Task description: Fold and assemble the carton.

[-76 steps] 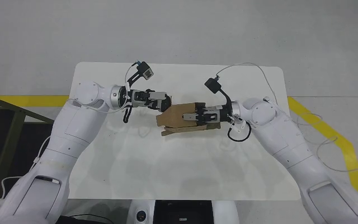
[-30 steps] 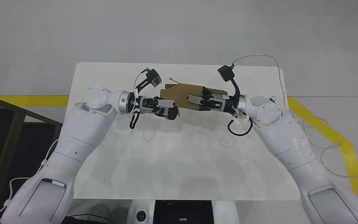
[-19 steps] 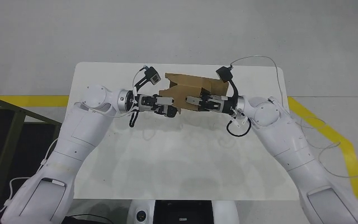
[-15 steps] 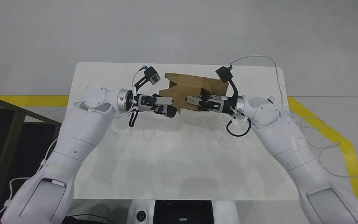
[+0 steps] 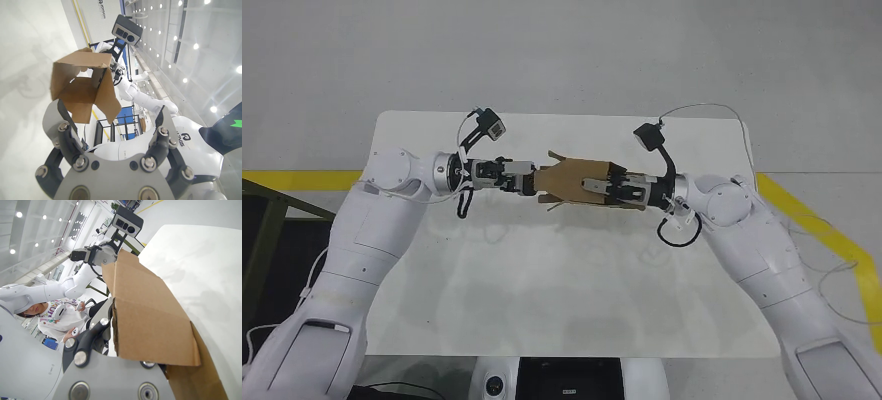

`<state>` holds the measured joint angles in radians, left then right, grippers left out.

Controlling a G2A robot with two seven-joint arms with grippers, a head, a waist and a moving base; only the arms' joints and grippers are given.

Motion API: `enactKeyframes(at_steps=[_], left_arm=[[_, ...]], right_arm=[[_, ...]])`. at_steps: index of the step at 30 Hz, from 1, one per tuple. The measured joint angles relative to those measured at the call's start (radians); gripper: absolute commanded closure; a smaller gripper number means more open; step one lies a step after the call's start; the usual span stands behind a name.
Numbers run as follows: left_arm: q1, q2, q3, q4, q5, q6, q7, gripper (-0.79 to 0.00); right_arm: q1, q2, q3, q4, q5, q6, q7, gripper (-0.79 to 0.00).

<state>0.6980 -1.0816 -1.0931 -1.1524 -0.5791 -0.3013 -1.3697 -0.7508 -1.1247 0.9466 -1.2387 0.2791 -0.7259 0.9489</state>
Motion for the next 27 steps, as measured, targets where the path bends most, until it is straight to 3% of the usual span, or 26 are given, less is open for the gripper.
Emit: enactKeyframes(at_steps=[11,22,27], left_arm=[[0.019,0.027,-0.038,0.014,0.204,-0.002,0.067,-0.785],[0.000,0.027,0.028,-0.031,0.463,-0.003,0.172,-0.785],[-0.005,0.021,0.058,-0.052,0.500,0.004,0.188,-0.785]], right_arm=[[-0.069,0.028,0.083,-0.105,0.039,0.015,0.039,0.000],[-0.090,0.027,0.078,-0.151,0.058,-0.001,0.044,0.000],[-0.086,0.024,0.070,-0.150,0.065,-0.005,0.043,0.000]])
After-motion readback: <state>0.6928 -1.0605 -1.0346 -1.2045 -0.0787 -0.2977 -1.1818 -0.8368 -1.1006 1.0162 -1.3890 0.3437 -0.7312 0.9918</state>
